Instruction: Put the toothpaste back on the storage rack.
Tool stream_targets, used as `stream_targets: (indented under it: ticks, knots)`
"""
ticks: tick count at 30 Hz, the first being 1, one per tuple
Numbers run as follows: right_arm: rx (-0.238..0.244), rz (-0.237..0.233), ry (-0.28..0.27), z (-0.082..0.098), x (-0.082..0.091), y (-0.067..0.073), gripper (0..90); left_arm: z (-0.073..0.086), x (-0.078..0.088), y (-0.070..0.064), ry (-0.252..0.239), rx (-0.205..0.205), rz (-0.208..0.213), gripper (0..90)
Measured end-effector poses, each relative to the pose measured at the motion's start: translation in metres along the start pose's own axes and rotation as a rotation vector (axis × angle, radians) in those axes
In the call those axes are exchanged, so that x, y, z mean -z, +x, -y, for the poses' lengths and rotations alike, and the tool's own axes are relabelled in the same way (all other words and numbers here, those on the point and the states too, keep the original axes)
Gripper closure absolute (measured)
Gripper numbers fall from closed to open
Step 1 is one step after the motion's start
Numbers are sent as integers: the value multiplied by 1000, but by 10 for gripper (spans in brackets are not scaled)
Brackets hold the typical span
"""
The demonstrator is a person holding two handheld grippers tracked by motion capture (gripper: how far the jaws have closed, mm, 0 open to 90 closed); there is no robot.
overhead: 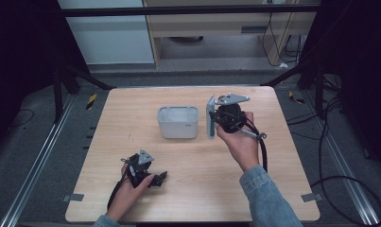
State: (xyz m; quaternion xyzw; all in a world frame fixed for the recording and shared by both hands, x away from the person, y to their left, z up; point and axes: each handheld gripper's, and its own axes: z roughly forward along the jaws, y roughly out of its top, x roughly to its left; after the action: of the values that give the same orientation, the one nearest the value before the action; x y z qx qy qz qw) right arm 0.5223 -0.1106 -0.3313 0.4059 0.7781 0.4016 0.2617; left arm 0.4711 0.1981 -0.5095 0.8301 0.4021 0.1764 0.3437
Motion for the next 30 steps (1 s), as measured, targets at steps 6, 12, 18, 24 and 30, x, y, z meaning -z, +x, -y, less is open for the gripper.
stream_targets:
  ticks: [6, 12, 18, 24, 30]
  knots:
    - [9, 4, -13, -9, -1, 4, 826, 0, 0, 0, 0, 0, 0, 0]
    - [21, 8, -17, -15, 1, 5, 826, 0, 0, 0, 0, -2, 0, 0]
    - [22, 18, -27, -23, 4, 5, 826, 0, 0, 0, 0, -2, -1, 0]
    - [31, 29, -50, -37, 10, 5, 826, 0, 0, 0, 0, -2, -1, 0]
    - [34, 40, -85, -53, 15, 6, 826, 0, 0, 0, 0, -2, -1, 0]
